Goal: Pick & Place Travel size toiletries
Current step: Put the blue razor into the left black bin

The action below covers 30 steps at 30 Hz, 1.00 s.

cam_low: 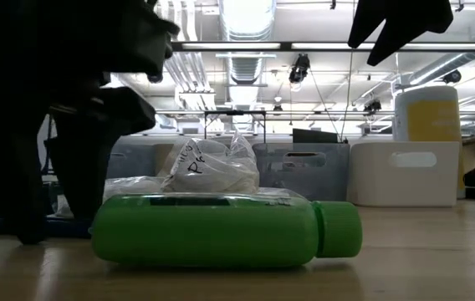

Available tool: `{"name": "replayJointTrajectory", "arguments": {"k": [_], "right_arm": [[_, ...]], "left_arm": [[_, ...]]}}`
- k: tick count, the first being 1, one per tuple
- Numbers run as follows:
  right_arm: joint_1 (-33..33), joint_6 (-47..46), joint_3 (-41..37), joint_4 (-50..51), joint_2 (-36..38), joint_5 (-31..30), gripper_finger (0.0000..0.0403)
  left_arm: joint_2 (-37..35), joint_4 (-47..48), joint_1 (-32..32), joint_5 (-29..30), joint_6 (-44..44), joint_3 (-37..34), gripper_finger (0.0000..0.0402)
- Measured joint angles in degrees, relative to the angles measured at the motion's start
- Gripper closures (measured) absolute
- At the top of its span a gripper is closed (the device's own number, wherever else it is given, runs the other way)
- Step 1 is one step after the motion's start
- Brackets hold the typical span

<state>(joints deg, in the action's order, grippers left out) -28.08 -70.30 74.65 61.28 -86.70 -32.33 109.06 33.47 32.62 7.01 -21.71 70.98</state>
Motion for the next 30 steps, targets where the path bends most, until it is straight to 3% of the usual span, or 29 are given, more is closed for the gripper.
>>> {"name": "replayJointTrajectory", "arguments": {"k": [13,23,30], "right_arm": [[0.0,-0.2,0.0,0.2,0.0,0.3,0.0164],[0.0,-0.2,-0.1,0.2,0.0,0.9,0.0173],[0.0,-0.2,-0.1,0.2,0.0,0.9,0.0157]], "left_arm": [[1.9,-1.2,0.0,-2.2,0.4,0.1,0.0374],[-0.1,-1.4,0.0,-2.6,-3.2,-0.1,0.0375],[-0.7,-0.5,0.4,-3.0,-5.7,-0.2,0.0376]]}}
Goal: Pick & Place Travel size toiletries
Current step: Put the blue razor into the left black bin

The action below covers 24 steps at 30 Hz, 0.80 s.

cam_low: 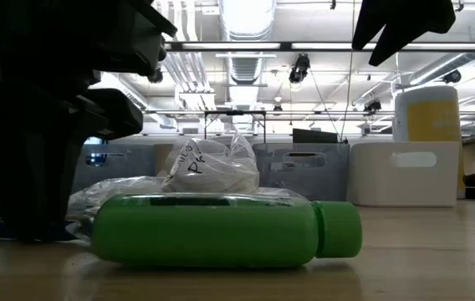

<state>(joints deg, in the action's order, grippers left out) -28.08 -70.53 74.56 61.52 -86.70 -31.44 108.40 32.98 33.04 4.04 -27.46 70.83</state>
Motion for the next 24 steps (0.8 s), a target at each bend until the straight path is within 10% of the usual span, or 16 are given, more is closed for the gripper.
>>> {"name": "replayJointTrajectory", "arguments": {"k": [13,24], "right_arm": [[0.0,0.0,0.0,0.0,0.0,0.0,0.0135],[0.0,-2.8,0.0,0.0,0.0,-2.7,0.0162]], "left_arm": [[-9.4,3.1,1.3,4.0,-12.5,0.0,0.0375],[-24.0,16.0,0.2,24.9,-42.0,0.0,0.0374]]}}
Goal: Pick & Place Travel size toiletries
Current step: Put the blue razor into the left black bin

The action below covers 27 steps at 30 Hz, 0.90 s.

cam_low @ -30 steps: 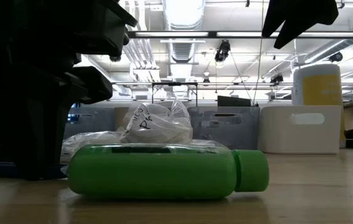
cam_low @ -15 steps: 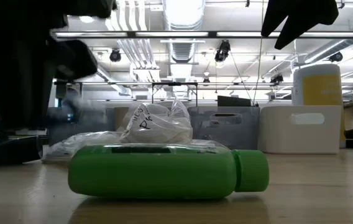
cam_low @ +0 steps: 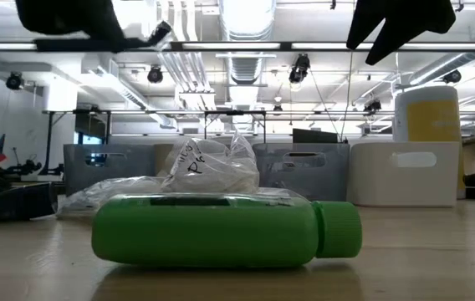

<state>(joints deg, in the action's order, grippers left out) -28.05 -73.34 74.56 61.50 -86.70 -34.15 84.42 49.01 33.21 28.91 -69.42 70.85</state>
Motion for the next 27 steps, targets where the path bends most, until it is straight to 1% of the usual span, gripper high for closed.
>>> {"name": "replayJointTrajectory", "arguments": {"k": [3,5,7,9,11,14,17,21,23,27], "right_arm": [[0.0,-1.3,0.0,0.0,0.0,-0.4,0.0165],[0.0,-1.8,0.0,0.0,0.0,-0.6,0.0165],[0.0,-2.1,0.0,-0.2,0.0,-0.6,0.0162],[0.0,-2.7,0.0,-0.4,0.0,-0.9,0.0156],[0.0,-3.3,0.0,-0.4,0.0,-1.9,0.0149],[0.0,-4.1,0.0,-0.4,0.0,-2.4,0.0139],[0.0,-4.3,0.0,-0.5,0.0,-3.0,0.0131],[0.0,-4.6,0.0,-0.5,0.0,-3.0,0.0122],[0.0,-4.6,0.0,-0.5,0.0,-3.0,0.0118],[0.0,-5.1,0.0,-0.4,0.0,-3.0,0.0112]], "left_arm": [[-4.8,5.6,-1.4,7.3,-9.7,-0.3,0.0374],[-8.2,8.3,-3.3,11.0,-15.0,-1.4,0.0374],[-11.8,8.3,-6.2,12.7,-16.7,-3.4,0.0374],[-15.1,8.0,-10.0,12.7,-16.8,-5.9,0.0374],[-18.1,7.3,-14.2,11.5,-16.2,-8.6,0.0374],[-21.5,3.3,-21.4,7.0,-14.4,-13.9,0.0374],[-23.6,-4.9,-28.8,1.2,-11.1,-20.3,0.0374],[-23.9,-17.2,-37.5,-6.9,-6.2,-28.0,0.0374],[-23.5,-19.9,-40.6,-9.4,-5.8,-30.7,0.0374],[-23.1,-20.1,-44.0,-12.9,-5.6,-34.2,0.0373]]}}
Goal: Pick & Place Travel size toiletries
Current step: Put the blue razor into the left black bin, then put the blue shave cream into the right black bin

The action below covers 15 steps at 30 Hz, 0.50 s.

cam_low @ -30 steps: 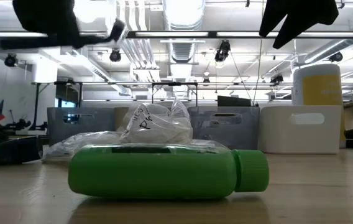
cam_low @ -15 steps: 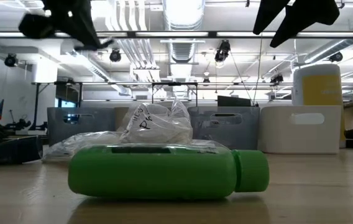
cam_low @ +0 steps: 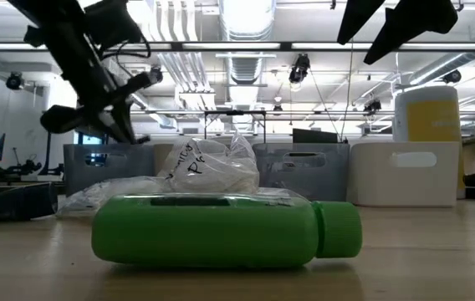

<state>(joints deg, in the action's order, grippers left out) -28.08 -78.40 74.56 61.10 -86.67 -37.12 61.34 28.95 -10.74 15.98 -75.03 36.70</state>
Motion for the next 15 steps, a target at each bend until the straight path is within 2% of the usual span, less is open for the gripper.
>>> {"name": "replayJointTrajectory", "arguments": {"k": [5,15], "right_arm": [[0.0,-0.7,0.0,0.3,0.0,0.0,0.0106],[0.0,-0.5,0.0,0.4,0.0,0.0,0.0115]], "left_arm": [[0.2,0.2,-0.5,-0.8,0.6,-1.9,0.0352],[1.2,0.6,-0.7,-0.8,0.0,-3.0,0.0253]]}}
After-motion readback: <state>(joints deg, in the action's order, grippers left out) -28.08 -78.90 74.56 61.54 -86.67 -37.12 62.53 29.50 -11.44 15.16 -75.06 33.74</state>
